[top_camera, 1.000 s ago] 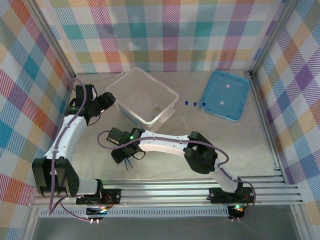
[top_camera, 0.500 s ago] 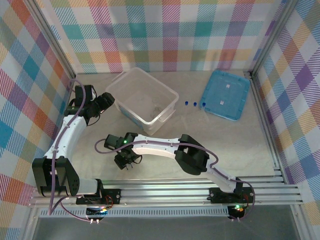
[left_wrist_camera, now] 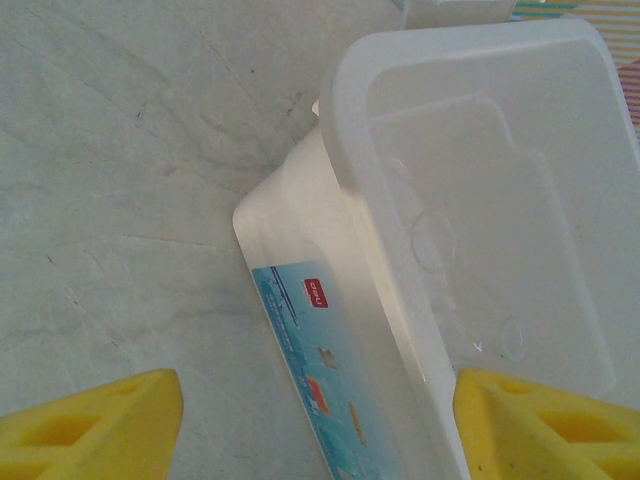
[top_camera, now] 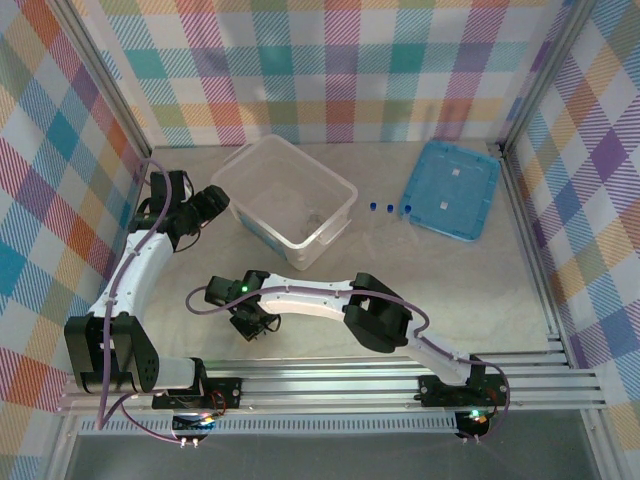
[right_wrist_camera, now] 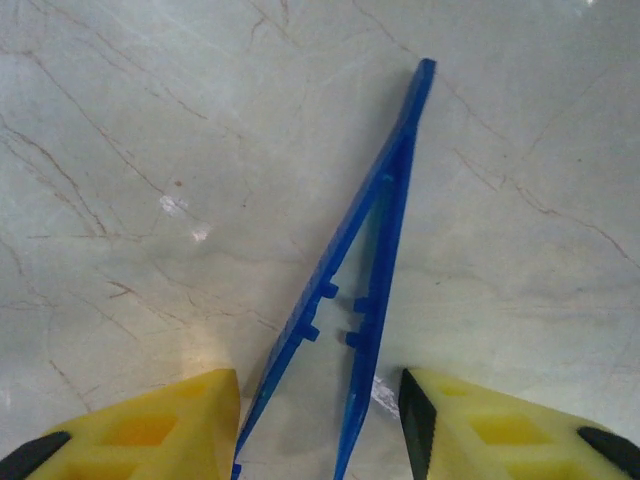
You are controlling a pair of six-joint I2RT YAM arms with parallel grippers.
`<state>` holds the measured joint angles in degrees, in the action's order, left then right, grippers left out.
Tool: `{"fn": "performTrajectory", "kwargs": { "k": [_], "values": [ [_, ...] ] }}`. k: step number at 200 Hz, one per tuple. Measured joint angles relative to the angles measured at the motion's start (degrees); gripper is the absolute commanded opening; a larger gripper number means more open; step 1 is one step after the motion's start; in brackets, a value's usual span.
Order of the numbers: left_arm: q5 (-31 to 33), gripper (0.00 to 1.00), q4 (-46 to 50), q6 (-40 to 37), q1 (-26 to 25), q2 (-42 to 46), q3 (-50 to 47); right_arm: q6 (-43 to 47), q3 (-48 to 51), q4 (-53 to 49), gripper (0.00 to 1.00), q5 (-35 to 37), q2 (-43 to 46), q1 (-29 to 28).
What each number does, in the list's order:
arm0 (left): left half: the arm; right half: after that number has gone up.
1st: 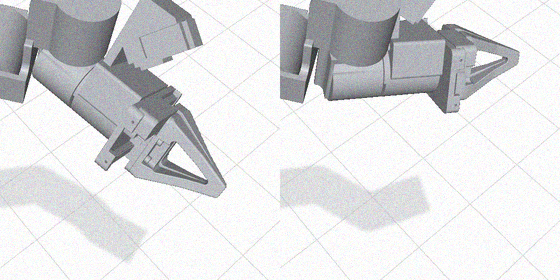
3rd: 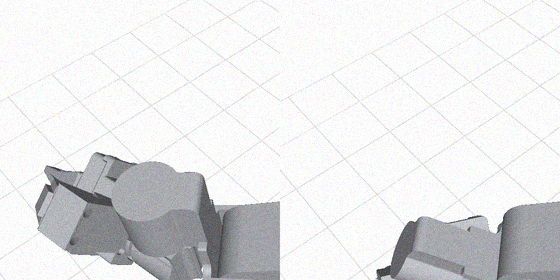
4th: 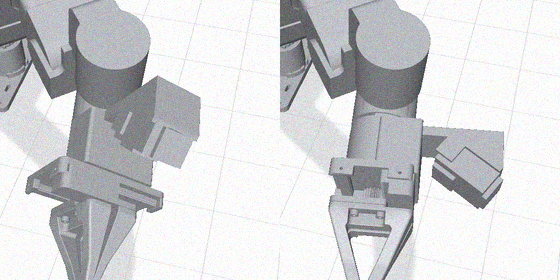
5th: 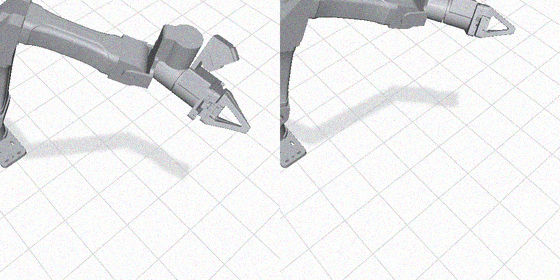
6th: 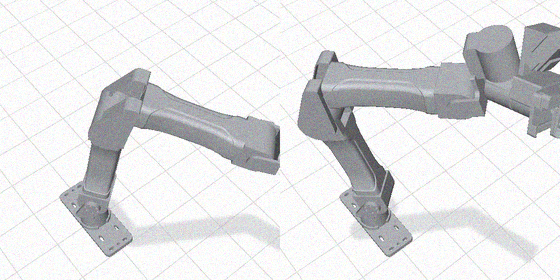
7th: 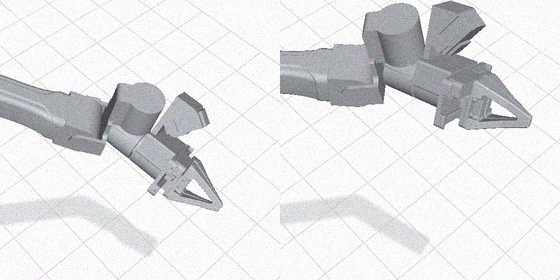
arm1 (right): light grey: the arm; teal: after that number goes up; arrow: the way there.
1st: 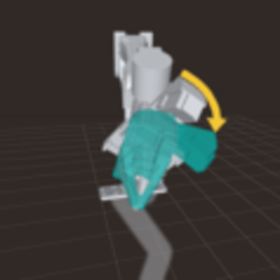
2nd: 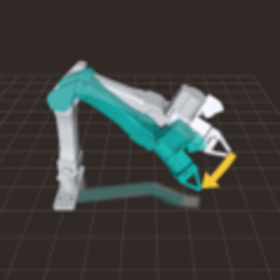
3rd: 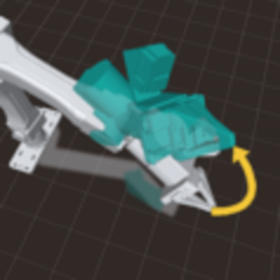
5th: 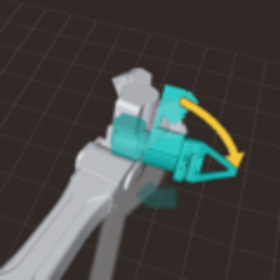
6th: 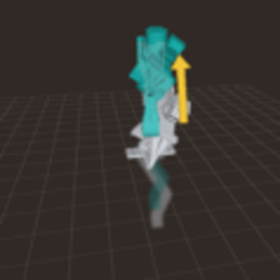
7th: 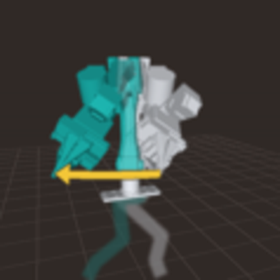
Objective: Organize the chemistry lab equipment
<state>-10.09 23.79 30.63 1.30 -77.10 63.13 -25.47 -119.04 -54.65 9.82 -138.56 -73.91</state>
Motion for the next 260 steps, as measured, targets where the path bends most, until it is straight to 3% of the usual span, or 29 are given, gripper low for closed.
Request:
{"fn": "performTrajectory", "kwargs": {
  "k": [28, 88, 114, 133, 174, 260],
  "values": [
    [-0.11, 0.72, -0.04, 0.04, 0.0, 0.0, -0.02, 0.42, -0.09, -0.33, 0.36, 0.66, -0.04, 0.0],
    [-0.44, 0.72, -0.2, 0.04, 0.0, 0.0, -0.13, 0.66, -0.28, -0.74, 0.39, 2.19, -0.17, -0.04],
    [-0.52, 0.72, -0.22, 0.07, 0.0, 0.0, -0.46, 0.68, -0.28, -0.72, 0.36, 2.69, -0.17, -0.04],
    [-0.61, 0.72, -0.22, 0.07, 0.0, 0.0, -0.55, 0.66, -0.28, -0.55, 0.28, 2.99, -0.17, -0.17],
    [-0.61, 0.71, -0.24, 0.07, 0.02, 0.0, -0.66, 0.87, 0.28, 0.2, 0.27, 3.19, -0.04, -0.37],
    [0.28, 0.7, -0.22, 0.02, 0.85, 0.02, -0.68, 1.73, 16.83, 7.5, 0.24, 4.28, 10.62, 2.62]
  ]
}}
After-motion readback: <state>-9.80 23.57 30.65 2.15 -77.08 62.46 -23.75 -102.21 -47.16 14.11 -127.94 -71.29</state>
